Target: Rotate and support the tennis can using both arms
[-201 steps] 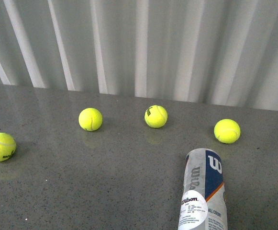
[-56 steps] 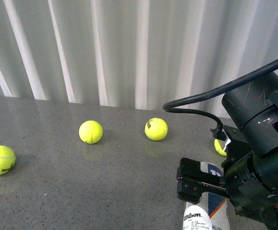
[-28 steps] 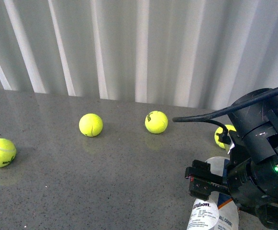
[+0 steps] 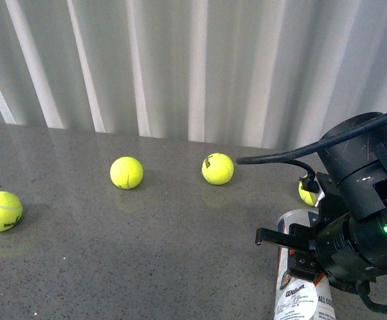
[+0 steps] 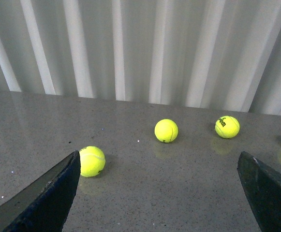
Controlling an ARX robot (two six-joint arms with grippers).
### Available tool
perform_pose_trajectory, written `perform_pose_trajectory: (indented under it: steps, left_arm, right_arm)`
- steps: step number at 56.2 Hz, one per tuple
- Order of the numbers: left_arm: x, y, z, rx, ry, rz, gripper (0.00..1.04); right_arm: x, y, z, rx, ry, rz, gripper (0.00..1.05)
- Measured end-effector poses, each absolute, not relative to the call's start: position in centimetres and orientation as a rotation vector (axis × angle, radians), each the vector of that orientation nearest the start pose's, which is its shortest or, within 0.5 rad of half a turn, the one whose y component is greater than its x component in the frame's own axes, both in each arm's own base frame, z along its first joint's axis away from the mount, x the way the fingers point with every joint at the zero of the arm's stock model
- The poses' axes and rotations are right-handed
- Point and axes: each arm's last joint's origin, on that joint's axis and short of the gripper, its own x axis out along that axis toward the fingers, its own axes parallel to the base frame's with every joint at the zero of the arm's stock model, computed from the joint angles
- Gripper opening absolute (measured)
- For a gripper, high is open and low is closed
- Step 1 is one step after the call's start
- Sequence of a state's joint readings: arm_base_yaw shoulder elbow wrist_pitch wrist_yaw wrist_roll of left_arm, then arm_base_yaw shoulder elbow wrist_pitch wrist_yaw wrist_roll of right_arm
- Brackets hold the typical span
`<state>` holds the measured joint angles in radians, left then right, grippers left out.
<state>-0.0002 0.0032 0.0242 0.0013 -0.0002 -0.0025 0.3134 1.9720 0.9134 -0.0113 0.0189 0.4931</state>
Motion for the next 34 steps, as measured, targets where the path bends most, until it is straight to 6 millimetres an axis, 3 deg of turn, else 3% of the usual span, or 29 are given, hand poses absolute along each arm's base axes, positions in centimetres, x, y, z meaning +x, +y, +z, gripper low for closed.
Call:
perform_pose_trajectory:
  steps: [21, 34]
  left_arm:
    - [9.6, 0.0, 17.2, -0.002, -0.022, 0.0, 0.98]
    - [9.6, 0.0, 17.2, -0.002, -0.022, 0.0, 0.98]
  right_arm:
    - [31.9, 11.0, 9.0, 0.169, 1.039, -0.008, 0.06]
    - [31.0, 10.9, 12.0, -0.11, 0.836, -0.04, 0.06]
